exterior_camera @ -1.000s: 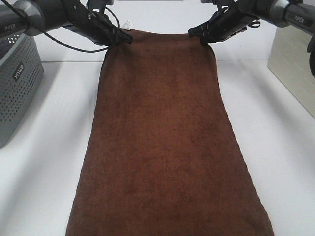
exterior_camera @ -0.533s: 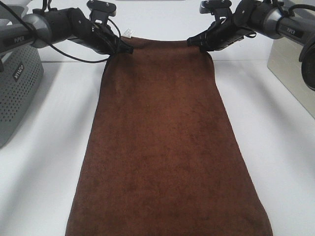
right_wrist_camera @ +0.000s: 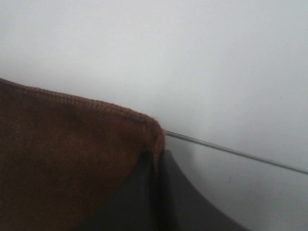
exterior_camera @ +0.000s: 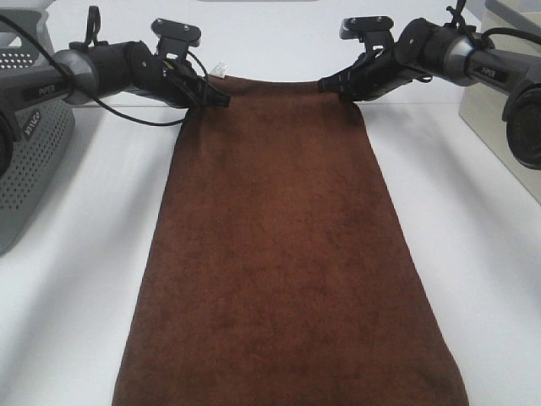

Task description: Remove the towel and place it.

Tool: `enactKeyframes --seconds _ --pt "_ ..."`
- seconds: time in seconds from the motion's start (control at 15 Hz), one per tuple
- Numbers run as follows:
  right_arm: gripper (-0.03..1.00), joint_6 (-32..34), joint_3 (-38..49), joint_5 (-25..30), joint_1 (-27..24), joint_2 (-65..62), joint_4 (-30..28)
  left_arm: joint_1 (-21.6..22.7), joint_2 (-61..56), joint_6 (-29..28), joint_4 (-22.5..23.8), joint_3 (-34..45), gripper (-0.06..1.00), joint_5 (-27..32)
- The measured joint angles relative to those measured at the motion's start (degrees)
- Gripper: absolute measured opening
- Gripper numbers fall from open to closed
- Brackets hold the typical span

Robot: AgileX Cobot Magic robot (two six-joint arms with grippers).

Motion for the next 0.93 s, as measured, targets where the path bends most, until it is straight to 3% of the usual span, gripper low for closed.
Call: enactKeyframes --seconds 0.4,0.47,0.67,0.73,0.8,0.93 --pt "0.03 -0.3 0.0 -0.5 0.0 0.0 0.6 0.0 1.3 -0.1 -1.0 0.0 0.05 -1.8" --pt "0.09 -0.3 0.0 -0.5 0.0 0.0 0.6 0.0 1.3 -0.1 -1.1 0.0 0.12 -3.1" --pt "0.56 -0.3 0.0 -1.6 -0.2 0.0 0.6 0.0 1.3 -0.1 -1.2 0.0 0.45 -6.8" --pt "0.67 -0.3 0.0 -2.0 -0.6 0.0 0.6 0.0 1.3 -0.1 -1.2 0.0 0.56 -7.6" --pt "0.7 -0.3 0.0 -2.2 -1.1 0.0 0.6 0.0 1.3 -0.1 -1.3 0.0 0.63 -8.1" --pt "0.75 -0.3 0.0 -2.3 -1.8 0.0 0.6 0.0 1.3 -0.1 -1.3 0.0 0.67 -8.8"
